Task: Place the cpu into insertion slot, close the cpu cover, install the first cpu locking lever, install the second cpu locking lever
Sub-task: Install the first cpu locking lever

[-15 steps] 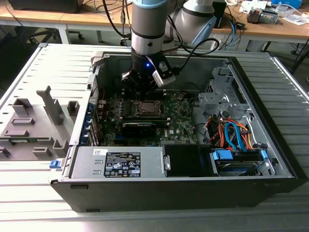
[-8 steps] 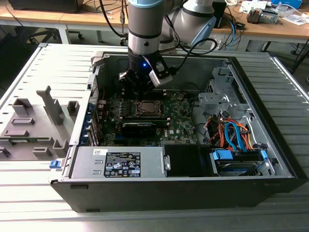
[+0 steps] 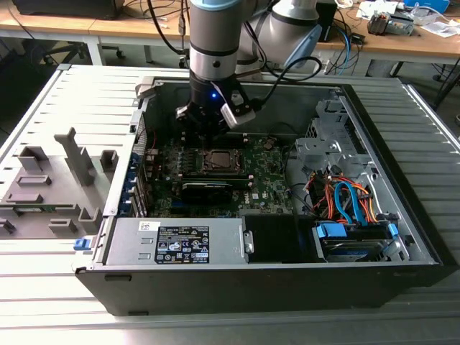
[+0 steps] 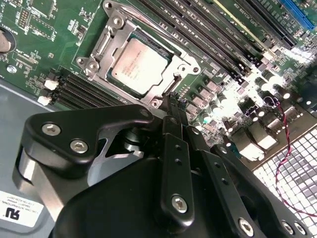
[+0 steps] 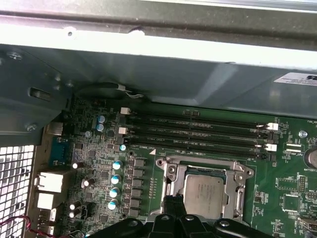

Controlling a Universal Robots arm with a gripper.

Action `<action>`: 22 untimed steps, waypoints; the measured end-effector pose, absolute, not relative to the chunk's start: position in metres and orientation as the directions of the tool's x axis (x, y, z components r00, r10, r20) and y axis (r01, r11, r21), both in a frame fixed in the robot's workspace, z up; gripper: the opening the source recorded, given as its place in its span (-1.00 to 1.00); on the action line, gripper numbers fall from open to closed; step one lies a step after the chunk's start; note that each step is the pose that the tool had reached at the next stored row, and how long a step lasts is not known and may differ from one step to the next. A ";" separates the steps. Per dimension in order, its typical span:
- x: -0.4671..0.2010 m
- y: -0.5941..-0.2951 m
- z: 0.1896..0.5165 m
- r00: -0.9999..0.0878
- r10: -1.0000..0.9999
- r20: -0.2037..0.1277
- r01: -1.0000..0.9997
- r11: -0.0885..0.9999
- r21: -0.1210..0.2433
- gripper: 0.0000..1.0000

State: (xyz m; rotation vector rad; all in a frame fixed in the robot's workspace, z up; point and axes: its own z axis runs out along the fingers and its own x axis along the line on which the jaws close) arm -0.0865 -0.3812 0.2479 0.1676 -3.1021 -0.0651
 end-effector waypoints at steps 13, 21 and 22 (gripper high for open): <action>-0.109 -0.376 0.250 -0.994 -0.108 0.028 -0.107 0.993 0.043 -0.79; -0.111 -0.365 0.254 -0.994 -0.108 0.027 -0.107 0.993 0.043 -0.79; -0.111 -0.364 0.254 -0.994 -0.108 0.027 -0.107 0.993 0.043 -0.79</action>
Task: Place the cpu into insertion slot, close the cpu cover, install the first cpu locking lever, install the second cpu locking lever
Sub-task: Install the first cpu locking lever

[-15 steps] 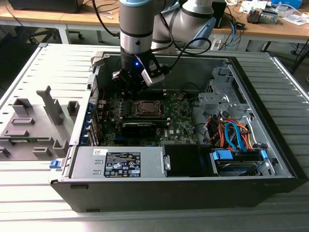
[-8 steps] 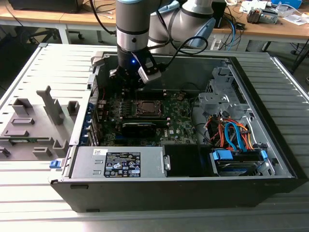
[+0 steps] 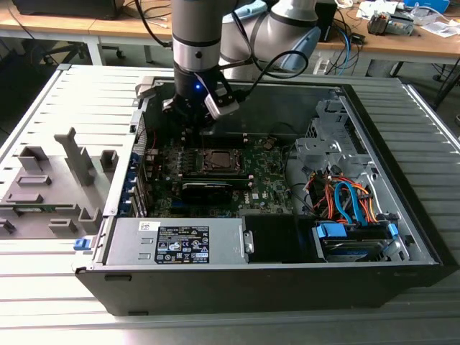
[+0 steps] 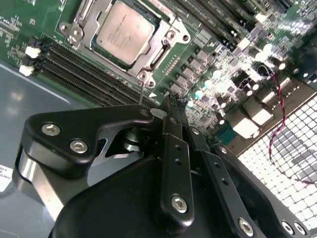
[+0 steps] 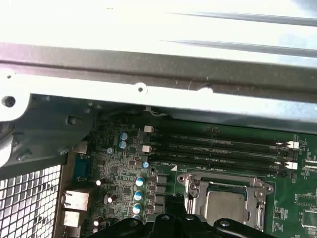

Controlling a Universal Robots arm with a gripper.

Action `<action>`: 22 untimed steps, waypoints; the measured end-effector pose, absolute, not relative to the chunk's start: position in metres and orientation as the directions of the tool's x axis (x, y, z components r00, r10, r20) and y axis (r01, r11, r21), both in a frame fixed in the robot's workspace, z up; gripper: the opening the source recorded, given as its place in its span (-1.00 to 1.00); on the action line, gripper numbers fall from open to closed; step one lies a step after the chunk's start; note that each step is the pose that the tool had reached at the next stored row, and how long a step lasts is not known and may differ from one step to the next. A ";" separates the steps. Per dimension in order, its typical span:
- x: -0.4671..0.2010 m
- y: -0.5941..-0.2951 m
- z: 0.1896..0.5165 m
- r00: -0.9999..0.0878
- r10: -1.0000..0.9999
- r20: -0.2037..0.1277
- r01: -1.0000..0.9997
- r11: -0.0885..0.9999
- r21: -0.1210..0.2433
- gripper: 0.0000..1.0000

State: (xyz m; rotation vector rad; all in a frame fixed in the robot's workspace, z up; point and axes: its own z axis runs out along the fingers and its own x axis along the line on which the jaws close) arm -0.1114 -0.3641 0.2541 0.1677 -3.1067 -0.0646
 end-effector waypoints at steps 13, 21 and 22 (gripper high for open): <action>-0.113 -0.342 0.254 -0.994 -0.108 0.027 -0.107 0.993 0.043 -0.79; -0.111 -0.342 0.254 -0.994 -0.108 0.027 -0.107 0.993 0.042 -0.79; -0.110 -0.342 0.254 -0.994 -0.108 0.027 -0.107 0.993 0.043 -0.79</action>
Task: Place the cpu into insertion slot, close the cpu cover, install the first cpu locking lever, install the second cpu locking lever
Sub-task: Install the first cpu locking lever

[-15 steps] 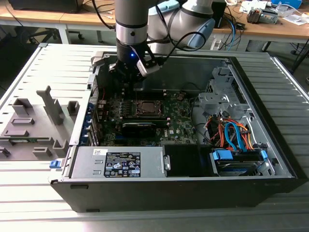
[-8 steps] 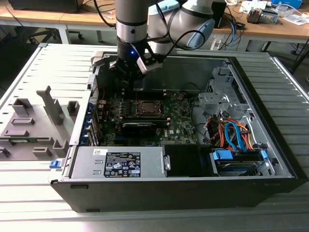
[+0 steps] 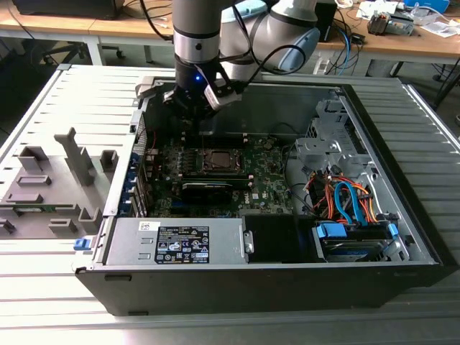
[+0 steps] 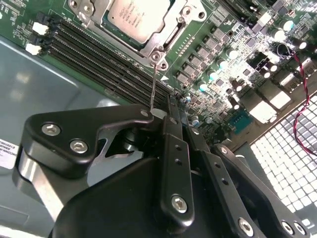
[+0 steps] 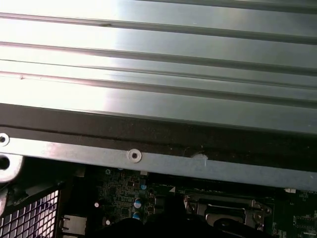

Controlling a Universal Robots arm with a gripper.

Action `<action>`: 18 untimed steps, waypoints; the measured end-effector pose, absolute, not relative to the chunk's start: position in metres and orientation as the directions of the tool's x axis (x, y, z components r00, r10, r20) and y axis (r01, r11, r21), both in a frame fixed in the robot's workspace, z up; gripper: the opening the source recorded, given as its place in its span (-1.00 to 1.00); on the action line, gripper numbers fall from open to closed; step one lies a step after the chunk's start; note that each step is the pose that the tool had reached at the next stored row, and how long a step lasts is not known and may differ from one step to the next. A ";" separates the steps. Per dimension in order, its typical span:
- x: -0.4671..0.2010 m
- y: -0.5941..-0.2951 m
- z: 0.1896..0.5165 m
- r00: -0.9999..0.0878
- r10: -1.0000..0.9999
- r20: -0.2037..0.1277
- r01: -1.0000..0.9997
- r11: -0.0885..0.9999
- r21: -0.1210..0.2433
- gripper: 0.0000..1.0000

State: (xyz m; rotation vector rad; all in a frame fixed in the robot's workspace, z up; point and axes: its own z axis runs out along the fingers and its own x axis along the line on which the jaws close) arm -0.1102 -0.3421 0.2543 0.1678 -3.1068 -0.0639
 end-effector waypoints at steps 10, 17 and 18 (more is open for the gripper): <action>-0.099 -0.342 0.254 -0.994 -0.108 0.027 -0.107 0.993 0.043 -0.79; -0.094 -0.342 0.254 -0.994 -0.108 0.027 -0.107 0.993 0.043 -0.79; -0.094 -0.342 0.254 -0.994 -0.108 0.027 -0.107 0.993 0.043 -0.79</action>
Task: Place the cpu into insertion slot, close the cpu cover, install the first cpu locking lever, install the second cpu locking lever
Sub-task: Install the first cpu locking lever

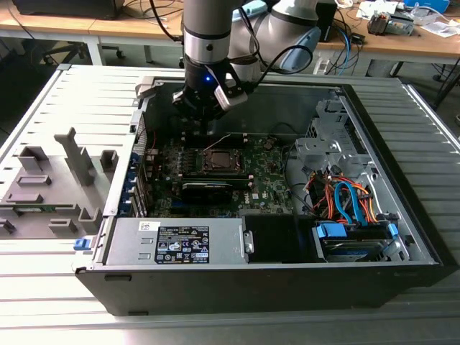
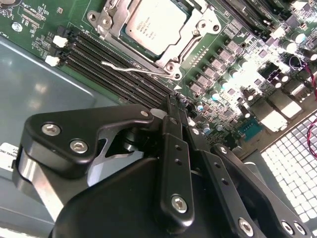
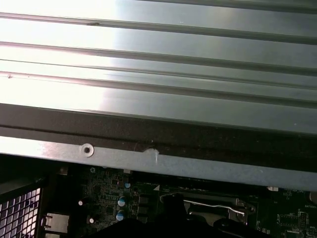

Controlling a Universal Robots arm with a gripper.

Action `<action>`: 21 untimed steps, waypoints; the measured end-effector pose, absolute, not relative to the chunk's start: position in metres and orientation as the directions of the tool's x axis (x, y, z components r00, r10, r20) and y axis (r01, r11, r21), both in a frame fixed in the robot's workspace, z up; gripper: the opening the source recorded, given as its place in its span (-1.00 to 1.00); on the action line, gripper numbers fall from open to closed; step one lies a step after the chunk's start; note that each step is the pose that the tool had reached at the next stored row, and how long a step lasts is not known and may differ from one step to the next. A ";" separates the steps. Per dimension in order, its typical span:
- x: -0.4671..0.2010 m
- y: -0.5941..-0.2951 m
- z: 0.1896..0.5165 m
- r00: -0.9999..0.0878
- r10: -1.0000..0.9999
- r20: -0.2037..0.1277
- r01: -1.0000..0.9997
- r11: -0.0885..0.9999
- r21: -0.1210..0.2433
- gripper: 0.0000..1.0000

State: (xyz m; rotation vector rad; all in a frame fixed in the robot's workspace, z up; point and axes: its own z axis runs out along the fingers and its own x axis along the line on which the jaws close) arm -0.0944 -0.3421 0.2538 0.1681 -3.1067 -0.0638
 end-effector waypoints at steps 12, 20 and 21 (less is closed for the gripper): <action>-0.085 -0.342 0.239 -0.992 -0.120 0.027 -0.118 0.992 0.042 -0.79; -0.081 -0.342 0.235 -0.992 -0.120 0.027 -0.119 0.992 0.042 -0.79; -0.081 -0.342 0.234 -0.992 -0.120 0.027 -0.119 0.992 0.042 -0.79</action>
